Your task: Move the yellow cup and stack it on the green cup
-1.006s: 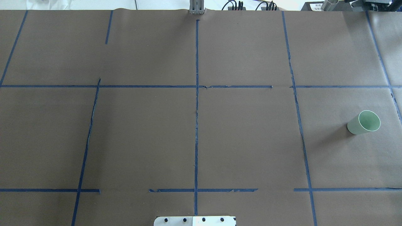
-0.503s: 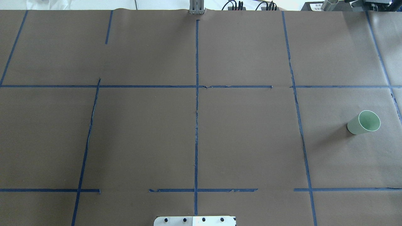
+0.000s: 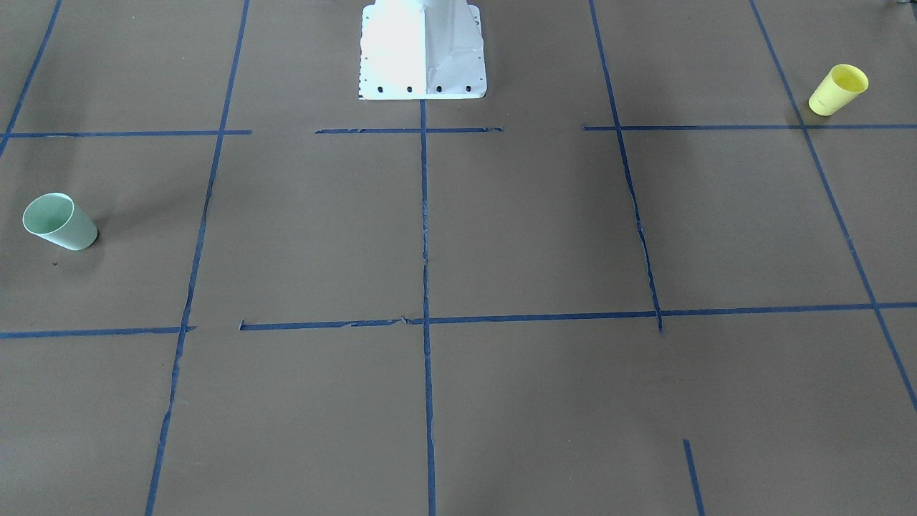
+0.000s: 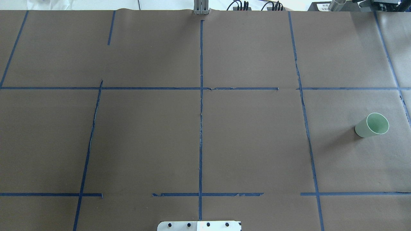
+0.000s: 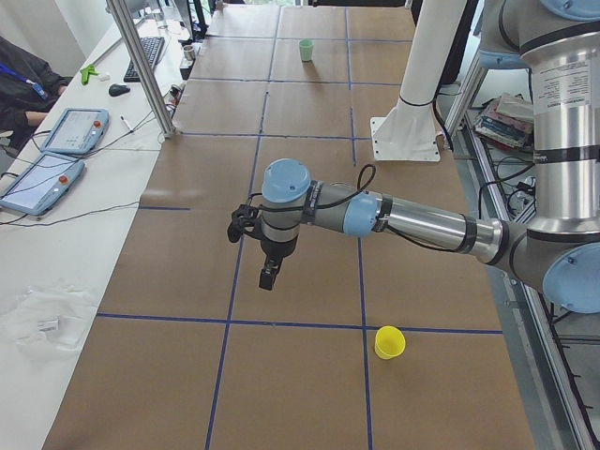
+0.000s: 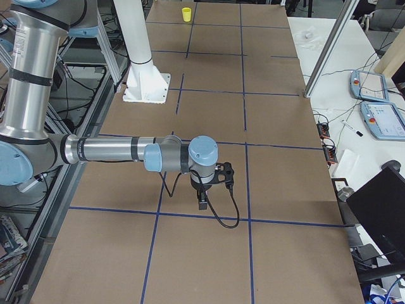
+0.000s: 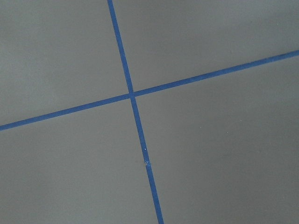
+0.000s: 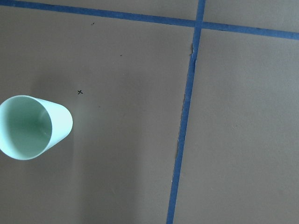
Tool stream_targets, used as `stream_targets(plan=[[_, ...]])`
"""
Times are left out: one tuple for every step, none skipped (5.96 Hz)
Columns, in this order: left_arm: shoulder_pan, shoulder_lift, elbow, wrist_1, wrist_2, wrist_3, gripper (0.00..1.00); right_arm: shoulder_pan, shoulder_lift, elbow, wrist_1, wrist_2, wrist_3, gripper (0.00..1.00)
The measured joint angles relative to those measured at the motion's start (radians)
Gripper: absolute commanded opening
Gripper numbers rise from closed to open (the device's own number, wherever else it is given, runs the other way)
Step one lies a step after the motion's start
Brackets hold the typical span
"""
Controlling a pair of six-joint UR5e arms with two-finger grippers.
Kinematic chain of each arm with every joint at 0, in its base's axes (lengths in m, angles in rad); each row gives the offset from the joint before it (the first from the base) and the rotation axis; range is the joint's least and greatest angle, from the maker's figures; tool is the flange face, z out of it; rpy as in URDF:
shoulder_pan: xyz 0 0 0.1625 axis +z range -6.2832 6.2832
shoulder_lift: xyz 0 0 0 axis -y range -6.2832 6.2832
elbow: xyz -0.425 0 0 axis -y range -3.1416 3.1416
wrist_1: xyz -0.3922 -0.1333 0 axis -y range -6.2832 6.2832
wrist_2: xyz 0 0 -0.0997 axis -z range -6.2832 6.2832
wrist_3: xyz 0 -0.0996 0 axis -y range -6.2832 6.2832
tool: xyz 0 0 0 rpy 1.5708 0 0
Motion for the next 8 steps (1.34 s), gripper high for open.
stream_targets(plan=[[0.064, 0.012, -0.023, -0.08, 0.036, -0.244, 1.0, 0.0, 0.0, 0.0, 0.0, 0.001, 0.0, 1.0], [0.169, 0.033, -0.04, -0.175, 0.129, -0.482, 1.0, 0.0, 0.0, 0.0, 0.0, 0.001, 0.0, 1.0], [0.306, 0.052, -0.066, -0.236, 0.267, -0.718, 1.0, 0.0, 0.0, 0.0, -0.001, 0.001, 0.0, 1.0], [0.461, 0.065, -0.091, -0.254, 0.441, -0.957, 1.0, 0.0, 0.0, 0.0, -0.001, 0.001, 0.0, 1.0], [0.627, 0.086, -0.103, -0.251, 0.649, -1.199, 1.0, 0.0, 0.0, 0.0, 0.0, 0.001, -0.001, 1.0], [0.783, 0.114, -0.107, -0.199, 0.853, -1.452, 1.0, 0.0, 0.0, 0.0, 0.0, 0.001, -0.001, 1.0], [0.898, 0.127, -0.121, -0.066, 0.993, -1.703, 1.0, 0.0, 0.0, 0.0, 0.0, 0.001, -0.002, 1.0], [0.988, 0.131, -0.164, 0.145, 1.07, -1.957, 1.0, 0.0, 0.0, 0.0, 0.0, 0.001, -0.003, 1.0]])
